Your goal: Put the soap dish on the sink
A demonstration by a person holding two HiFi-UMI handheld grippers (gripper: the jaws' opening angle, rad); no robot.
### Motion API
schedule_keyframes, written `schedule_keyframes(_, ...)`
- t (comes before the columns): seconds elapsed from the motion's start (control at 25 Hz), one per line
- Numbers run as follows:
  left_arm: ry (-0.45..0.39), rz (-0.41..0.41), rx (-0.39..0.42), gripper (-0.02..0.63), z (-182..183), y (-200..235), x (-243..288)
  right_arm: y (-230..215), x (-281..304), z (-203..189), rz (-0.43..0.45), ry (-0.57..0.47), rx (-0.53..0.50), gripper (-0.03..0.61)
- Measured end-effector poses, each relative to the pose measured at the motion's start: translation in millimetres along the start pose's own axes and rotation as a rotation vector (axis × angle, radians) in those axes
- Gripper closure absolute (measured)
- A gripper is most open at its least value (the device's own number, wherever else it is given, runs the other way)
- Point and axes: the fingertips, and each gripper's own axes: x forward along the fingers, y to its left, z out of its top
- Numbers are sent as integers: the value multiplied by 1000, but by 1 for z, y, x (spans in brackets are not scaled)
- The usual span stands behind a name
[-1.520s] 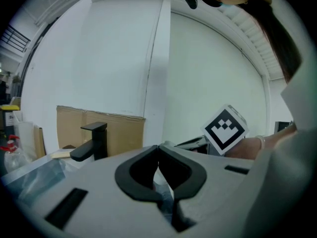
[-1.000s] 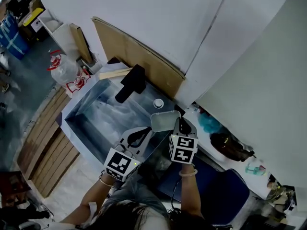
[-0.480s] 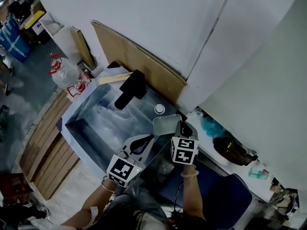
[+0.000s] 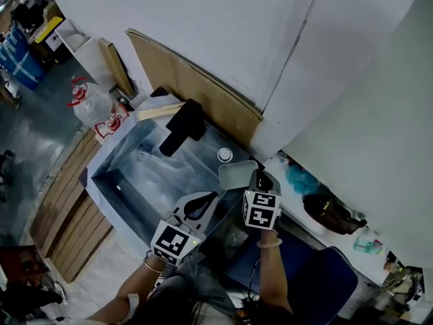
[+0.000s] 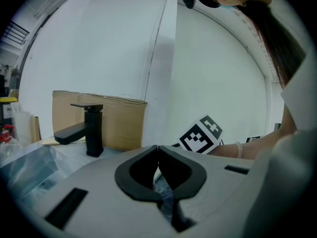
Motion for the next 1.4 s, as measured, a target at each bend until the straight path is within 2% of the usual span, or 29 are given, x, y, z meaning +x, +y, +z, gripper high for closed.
schedule_keyframes(0.08, 8, 2, -16, 604, -2, -1, 1, -1, 2, -2, 1, 2, 12, 549)
schedule_keyframes(0.52, 5, 4, 11, 604, -2, -4, -3, 0, -1, -2, 4, -4, 20, 546)
schedule_keyframes(0.96, -24, 1, 33, 604, 10, -12, -22, 1, -38, 11, -21, -57, 37, 546)
schedule_keyframes(1.2, -40, 6, 45, 604, 14, -18, -41, 9, -62, 12, -13, -72, 79, 546)
schedule_keyframes(1.4, -50, 4, 59, 604, 17, -27, -60, 19, -86, 15, -27, -98, 67, 548)
